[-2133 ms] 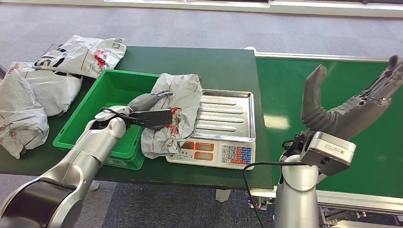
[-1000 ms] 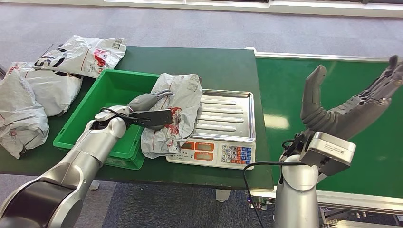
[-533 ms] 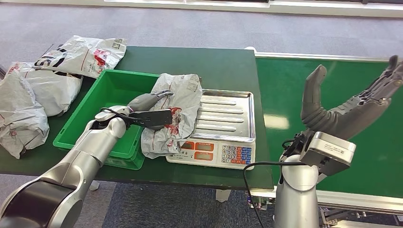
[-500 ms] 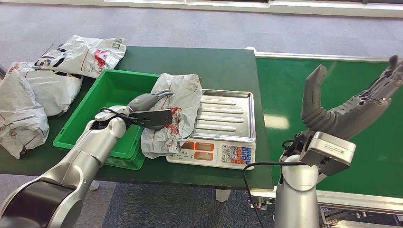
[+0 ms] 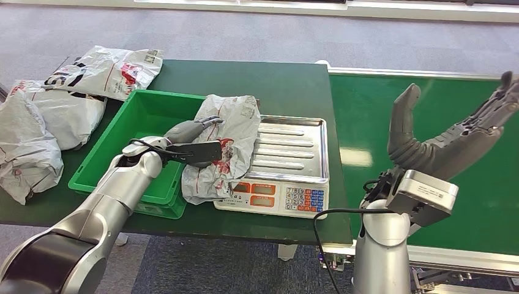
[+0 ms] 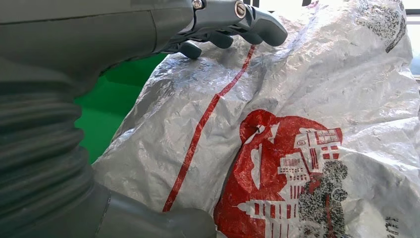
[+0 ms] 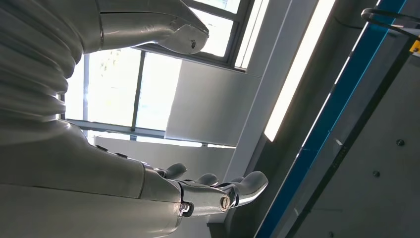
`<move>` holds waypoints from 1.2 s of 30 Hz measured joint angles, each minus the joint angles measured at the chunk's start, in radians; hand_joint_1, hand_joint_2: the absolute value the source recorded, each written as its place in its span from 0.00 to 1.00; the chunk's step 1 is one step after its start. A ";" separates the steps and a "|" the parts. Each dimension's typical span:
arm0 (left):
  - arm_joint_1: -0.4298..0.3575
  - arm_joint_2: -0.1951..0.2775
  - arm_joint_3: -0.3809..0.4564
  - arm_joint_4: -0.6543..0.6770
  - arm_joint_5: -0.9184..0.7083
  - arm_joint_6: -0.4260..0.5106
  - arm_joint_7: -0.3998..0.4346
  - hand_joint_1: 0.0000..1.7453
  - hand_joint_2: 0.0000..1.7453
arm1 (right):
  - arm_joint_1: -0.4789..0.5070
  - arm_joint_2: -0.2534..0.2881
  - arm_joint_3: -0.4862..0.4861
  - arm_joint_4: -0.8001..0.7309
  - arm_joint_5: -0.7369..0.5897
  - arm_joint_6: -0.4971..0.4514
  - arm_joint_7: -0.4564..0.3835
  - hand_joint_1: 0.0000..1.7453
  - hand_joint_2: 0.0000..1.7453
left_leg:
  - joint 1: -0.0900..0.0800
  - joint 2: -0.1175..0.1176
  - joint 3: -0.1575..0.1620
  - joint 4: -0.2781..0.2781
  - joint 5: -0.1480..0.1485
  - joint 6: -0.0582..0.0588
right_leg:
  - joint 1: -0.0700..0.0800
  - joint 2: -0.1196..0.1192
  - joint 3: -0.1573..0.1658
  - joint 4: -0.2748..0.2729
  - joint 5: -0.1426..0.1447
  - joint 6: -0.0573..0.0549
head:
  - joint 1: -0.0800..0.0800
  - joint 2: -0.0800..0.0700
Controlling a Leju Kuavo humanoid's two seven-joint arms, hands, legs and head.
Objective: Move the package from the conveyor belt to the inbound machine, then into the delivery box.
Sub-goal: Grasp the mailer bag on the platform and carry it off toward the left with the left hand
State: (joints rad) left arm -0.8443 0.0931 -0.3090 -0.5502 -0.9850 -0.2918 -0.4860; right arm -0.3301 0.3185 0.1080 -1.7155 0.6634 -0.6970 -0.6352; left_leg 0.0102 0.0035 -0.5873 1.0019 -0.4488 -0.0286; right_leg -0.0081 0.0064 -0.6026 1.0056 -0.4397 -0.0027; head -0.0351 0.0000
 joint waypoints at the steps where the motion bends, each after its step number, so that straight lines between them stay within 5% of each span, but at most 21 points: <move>1: 0.000 0.000 0.000 0.000 0.000 0.000 0.000 0.00 1.00 | 0.000 0.000 0.000 0.000 0.000 0.000 0.000 0.00 1.00 | 0.000 0.000 0.000 0.000 0.000 0.000 | 0.000 0.000 0.000 0.000 0.000 0.000 | 0.000 0.000; 36: 0.000 0.000 0.000 0.001 0.000 0.000 0.000 0.00 1.00 | 0.000 0.000 0.000 0.000 0.000 0.000 0.000 0.00 1.00 | 0.000 0.000 0.000 0.000 0.000 0.000 | 0.000 0.000 0.000 0.000 0.000 0.000 | 0.000 0.000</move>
State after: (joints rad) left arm -0.8443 0.0931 -0.3090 -0.5489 -0.9850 -0.2918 -0.4860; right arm -0.3301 0.3185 0.1080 -1.7155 0.6634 -0.6970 -0.6352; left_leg 0.0102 0.0035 -0.5872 1.0019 -0.4488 -0.0286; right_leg -0.0081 0.0064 -0.6025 1.0056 -0.4397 -0.0027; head -0.0351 0.0000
